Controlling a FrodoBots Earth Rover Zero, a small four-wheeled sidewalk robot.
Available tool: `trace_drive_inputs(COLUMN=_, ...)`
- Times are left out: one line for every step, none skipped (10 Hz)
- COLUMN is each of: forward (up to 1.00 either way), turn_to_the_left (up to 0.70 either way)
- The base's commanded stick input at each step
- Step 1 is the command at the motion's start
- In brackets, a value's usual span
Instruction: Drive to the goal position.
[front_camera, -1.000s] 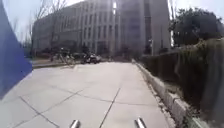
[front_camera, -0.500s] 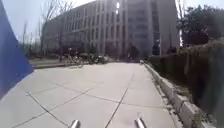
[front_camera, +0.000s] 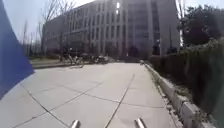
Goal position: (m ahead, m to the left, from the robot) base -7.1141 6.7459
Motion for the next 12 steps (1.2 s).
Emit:
trace_drive_inputs(forward=0.0, turn_to_the_left=0.7)
trace_drive_inputs(forward=0.0, turn_to_the_left=0.7)
trace_drive_inputs(forward=0.0, turn_to_the_left=0.7)
trace_drive_inputs(forward=0.0, turn_to_the_left=0.7)
trace_drive_inputs(forward=0.0, turn_to_the_left=0.7)
trace_drive_inputs(forward=0.0, turn_to_the_left=0.7)
trace_drive_inputs(forward=0.0, turn_to_the_left=0.7)
trace_drive_inputs(forward=0.0, turn_to_the_left=0.7)
trace_drive_inputs(forward=0.0, turn_to_the_left=0.7)
trace_drive_inputs(forward=0.0, turn_to_the_left=0.7)
trace_drive_inputs(forward=0.0, turn_to_the_left=0.7)
trace_drive_inputs(forward=0.0, turn_to_the_left=0.7)
